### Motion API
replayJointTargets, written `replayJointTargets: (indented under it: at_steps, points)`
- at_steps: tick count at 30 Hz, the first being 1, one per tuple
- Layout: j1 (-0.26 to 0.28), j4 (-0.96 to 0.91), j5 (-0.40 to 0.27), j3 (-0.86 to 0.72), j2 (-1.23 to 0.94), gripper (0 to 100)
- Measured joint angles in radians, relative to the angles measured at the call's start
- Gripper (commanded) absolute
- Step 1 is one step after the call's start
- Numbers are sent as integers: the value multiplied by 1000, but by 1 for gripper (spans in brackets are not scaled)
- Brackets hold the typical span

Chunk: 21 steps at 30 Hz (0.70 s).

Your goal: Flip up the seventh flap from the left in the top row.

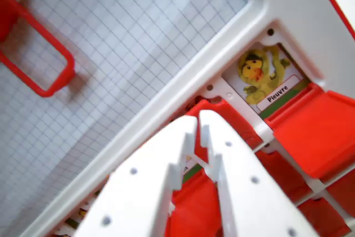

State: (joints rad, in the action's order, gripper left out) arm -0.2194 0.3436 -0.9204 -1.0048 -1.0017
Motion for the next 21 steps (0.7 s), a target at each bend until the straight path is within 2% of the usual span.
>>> replayJointTargets:
  at_steps: [3, 5, 8, 10, 13, 18, 21]
  points:
    - [0, -87, 100, 14, 0, 0]
    - [0, -126, 137, 18, 0, 0]
    - [-5, -144, 155, 18, 0, 0]
    - [-6, -137, 141, 18, -15, 0]
    - [0, -55, 46, 18, -83, 0]
    - [48, 209, -221, -18, -316, 0]
    - [74, 393, -356, -21, -471, 0]
